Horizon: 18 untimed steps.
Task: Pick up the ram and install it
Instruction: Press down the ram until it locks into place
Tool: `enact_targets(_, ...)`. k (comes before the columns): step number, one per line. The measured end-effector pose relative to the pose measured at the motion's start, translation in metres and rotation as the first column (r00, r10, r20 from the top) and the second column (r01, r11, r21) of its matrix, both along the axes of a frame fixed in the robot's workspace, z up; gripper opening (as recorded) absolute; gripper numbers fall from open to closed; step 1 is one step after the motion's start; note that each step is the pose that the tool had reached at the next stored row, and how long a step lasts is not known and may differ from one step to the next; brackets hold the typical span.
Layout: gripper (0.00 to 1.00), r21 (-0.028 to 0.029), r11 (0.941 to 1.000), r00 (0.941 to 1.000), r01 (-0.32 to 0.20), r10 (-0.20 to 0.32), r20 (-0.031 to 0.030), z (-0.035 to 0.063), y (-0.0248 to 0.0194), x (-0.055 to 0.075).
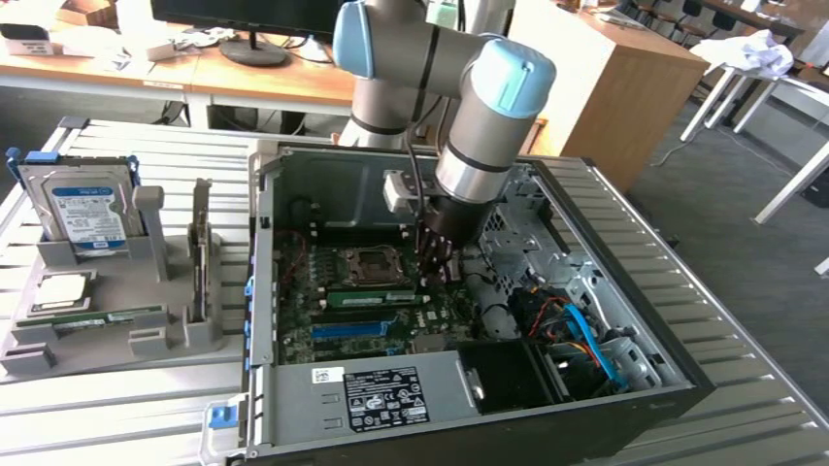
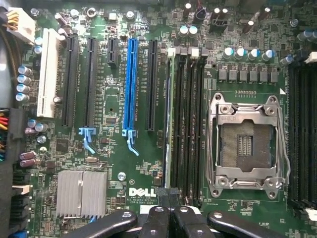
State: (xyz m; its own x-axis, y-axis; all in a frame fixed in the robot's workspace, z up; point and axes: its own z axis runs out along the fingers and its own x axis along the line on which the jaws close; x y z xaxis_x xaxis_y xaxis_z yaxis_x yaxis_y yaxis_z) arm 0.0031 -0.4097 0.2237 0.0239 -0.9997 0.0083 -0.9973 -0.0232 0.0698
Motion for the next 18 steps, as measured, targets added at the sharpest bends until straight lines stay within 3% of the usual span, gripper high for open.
enact_targets(6, 0.1, 0.0009, 1.0, 1.0, 0.0, 0.0, -0.0001, -0.0023, 0.0001, 0.0)
enact_targets(13, 0.1, 0.0006, 1.0, 1.0, 0.0, 0.0, 0.0004, 0.0074, 0.0001, 0.0)
enact_targets(18, 0.1, 0.0005, 1.0, 1.0, 0.0, 0.0, 0.0079, 0.0079, 0.0004, -0.012)
